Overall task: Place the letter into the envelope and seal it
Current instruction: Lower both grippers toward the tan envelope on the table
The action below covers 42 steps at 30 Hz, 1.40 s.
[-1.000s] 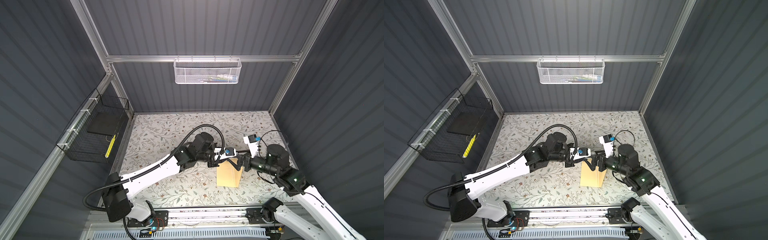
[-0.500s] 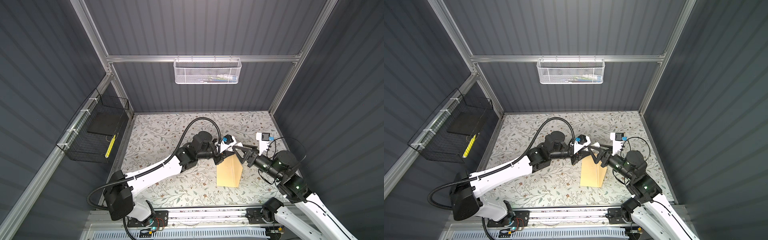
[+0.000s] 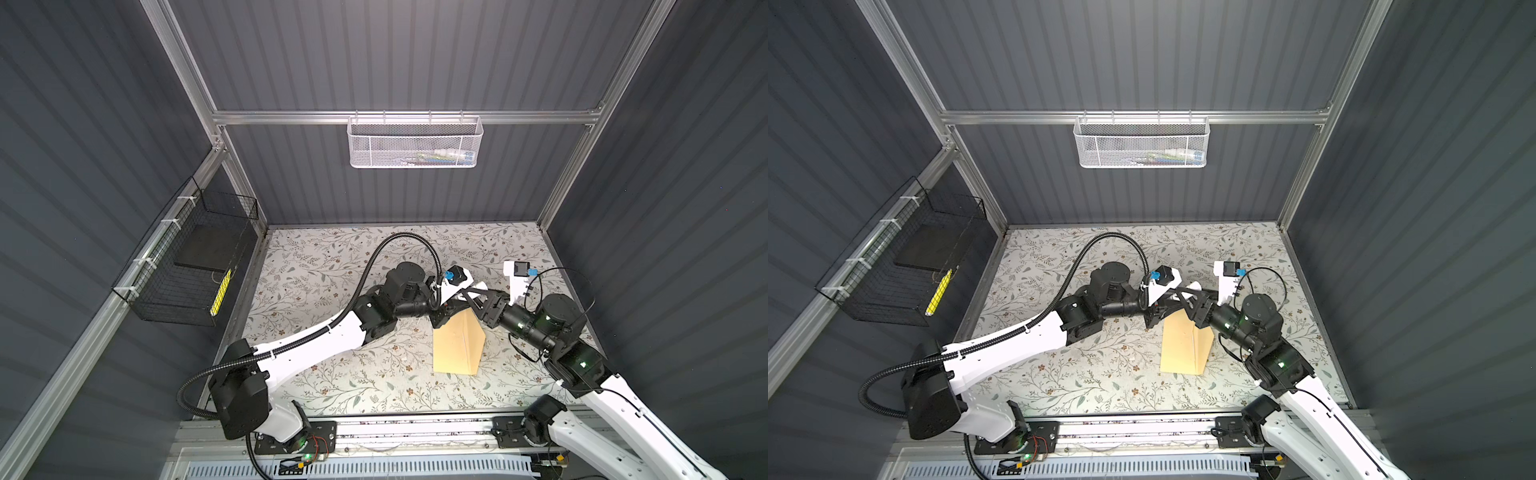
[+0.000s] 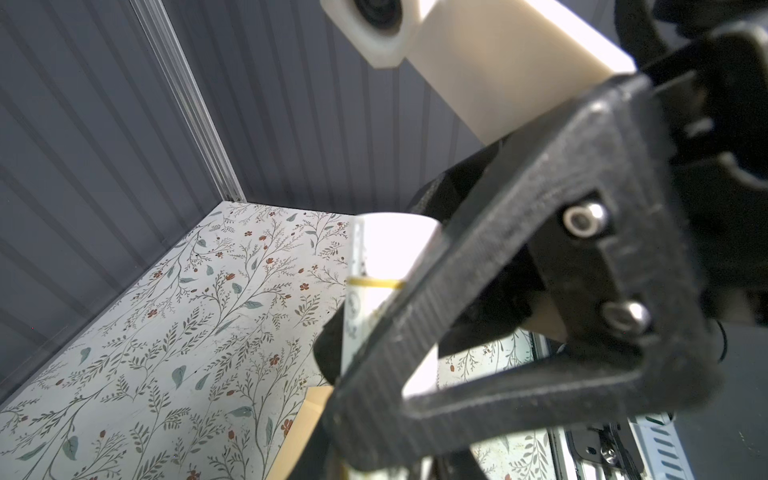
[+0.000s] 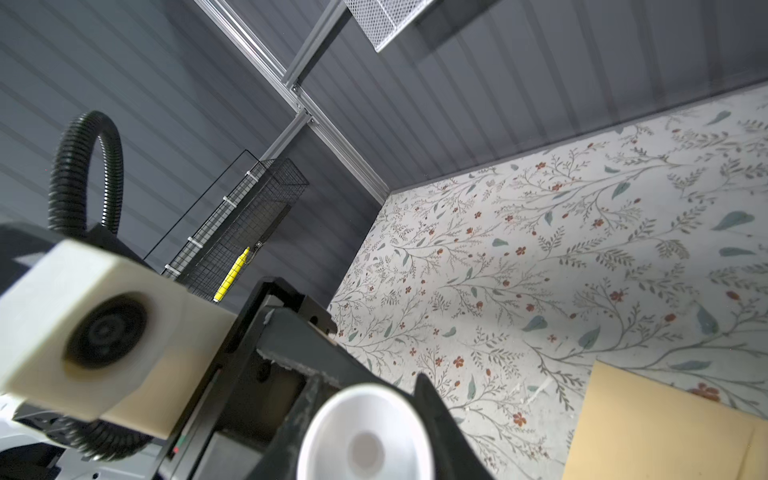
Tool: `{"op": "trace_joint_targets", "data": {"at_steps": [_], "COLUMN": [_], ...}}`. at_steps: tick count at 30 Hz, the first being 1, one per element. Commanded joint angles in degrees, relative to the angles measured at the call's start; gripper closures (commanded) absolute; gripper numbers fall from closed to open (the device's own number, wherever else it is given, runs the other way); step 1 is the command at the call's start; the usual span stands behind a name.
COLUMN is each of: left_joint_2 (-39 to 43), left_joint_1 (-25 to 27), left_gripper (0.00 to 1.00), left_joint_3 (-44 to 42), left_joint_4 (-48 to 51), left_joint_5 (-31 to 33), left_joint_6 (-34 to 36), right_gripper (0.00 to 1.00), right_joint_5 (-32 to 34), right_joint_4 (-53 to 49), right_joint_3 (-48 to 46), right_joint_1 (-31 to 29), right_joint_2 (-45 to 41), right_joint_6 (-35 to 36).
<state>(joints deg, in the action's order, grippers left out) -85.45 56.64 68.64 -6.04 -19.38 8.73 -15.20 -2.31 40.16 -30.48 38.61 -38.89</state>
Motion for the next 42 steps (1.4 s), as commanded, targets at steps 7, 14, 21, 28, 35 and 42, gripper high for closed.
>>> {"op": "trace_joint_targets", "data": {"at_steps": [7,14,21,28,35,42], "left_joint_2": [-1.6,3.24,11.33,9.15,2.33,-5.46], "left_joint_1": [-0.31,-1.31,-2.05,-1.97,-1.11,0.93], "left_gripper": [0.59,0.15,0.05,0.44,0.67,0.8], "left_joint_3": [-1.78,-9.54,-20.43,-23.99,-23.71,-19.84], "left_joint_4": [-2.7,-6.22,-5.56,-3.62,-5.78,-3.78], "left_joint_5": [2.23,8.69,14.29,10.77,9.71,10.24], "left_joint_6": [-4.56,-9.09,-13.75,-27.51,-38.22,-41.81], "right_gripper": [1.0,1.0,1.0,1.0,1.0,1.0], "right_joint_5": [1.76,13.61,22.34,23.2,21.01,18.94], "right_joint_4": [-2.26,-12.32,-14.38,-5.7,2.22,3.28], "right_joint_3": [0.68,4.05,5.57,1.86,-2.6,-3.31], "right_joint_1": [-0.12,-0.09,0.07,0.72,3.07,3.78], "right_joint_2": [-0.51,0.18,8.12,17.57,22.37,25.04], "right_joint_6": [2.71,9.41,18.83,24.07,23.61,23.37]}}
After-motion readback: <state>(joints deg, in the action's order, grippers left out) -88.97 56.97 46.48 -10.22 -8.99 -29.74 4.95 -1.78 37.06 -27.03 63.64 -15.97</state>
